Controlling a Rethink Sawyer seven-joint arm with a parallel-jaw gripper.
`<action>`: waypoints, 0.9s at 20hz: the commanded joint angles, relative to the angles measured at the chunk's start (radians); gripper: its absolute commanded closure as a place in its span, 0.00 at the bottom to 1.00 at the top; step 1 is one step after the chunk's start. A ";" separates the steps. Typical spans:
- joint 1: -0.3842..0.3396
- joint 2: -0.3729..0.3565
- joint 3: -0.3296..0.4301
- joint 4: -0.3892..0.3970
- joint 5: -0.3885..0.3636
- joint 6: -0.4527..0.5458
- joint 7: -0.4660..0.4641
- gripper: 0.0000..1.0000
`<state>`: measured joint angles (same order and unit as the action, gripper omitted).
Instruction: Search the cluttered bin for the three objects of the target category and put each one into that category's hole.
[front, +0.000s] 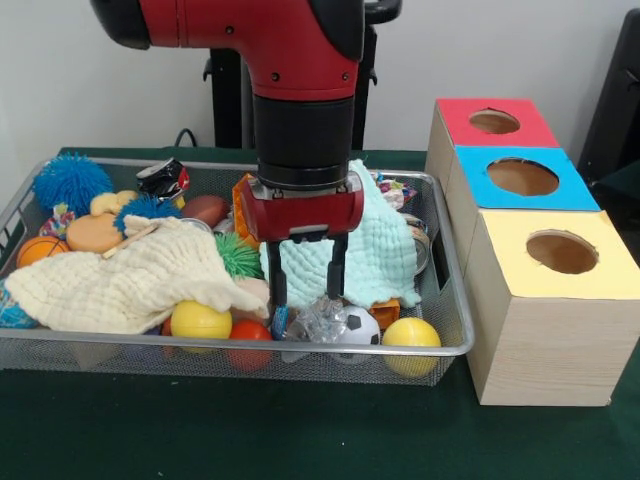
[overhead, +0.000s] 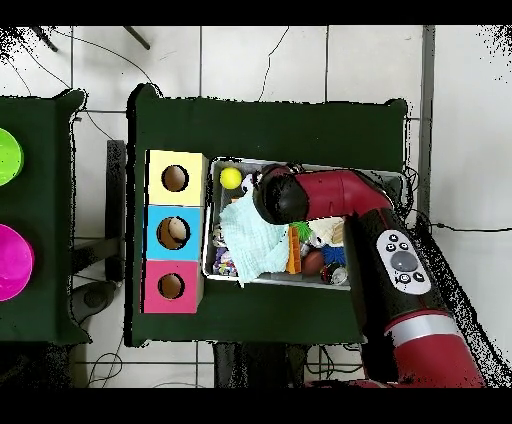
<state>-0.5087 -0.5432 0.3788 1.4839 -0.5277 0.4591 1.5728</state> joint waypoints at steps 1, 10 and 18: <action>-0.024 0.074 0.053 0.071 0.032 -0.103 0.110 0.00; 0.022 0.094 -0.010 0.042 0.020 -0.097 0.096 0.00; 0.076 0.090 -0.094 0.007 0.012 0.020 0.080 0.00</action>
<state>-0.4662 -0.4950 0.3430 1.4888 -0.5142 0.3585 1.5728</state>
